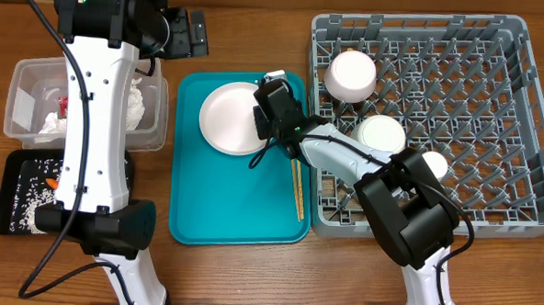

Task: Sort waste into correct bins and load items into the dishwasher
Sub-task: 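Grasp the white plate's right edge with the right gripper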

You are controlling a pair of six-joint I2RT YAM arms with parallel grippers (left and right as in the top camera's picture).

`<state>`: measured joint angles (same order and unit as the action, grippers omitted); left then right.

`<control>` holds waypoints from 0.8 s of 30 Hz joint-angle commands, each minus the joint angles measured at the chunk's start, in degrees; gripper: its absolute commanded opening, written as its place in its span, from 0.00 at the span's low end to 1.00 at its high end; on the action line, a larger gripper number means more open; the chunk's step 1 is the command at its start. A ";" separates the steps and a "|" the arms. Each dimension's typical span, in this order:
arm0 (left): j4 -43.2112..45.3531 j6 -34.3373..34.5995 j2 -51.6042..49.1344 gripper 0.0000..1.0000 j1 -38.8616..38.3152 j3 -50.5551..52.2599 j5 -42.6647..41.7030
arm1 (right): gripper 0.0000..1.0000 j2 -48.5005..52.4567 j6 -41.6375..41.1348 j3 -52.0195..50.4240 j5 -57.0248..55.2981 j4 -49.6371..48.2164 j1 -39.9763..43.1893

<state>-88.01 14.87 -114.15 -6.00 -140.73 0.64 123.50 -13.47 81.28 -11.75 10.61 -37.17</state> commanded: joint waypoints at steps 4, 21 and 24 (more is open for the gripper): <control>-0.04 0.57 1.33 1.00 -0.39 -1.11 -0.63 | 0.52 0.72 -0.02 0.11 3.61 0.39 0.15; -0.04 0.57 1.33 1.00 -0.39 -1.11 -0.63 | 0.50 1.60 -0.02 0.11 -0.63 -2.40 0.15; -0.04 0.57 1.33 1.00 -0.39 -1.11 -0.63 | 0.50 2.25 0.00 0.11 -0.63 -2.78 0.15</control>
<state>-88.01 14.87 -114.15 -6.00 -140.73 0.64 124.07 -13.47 81.28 -11.16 8.27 -37.15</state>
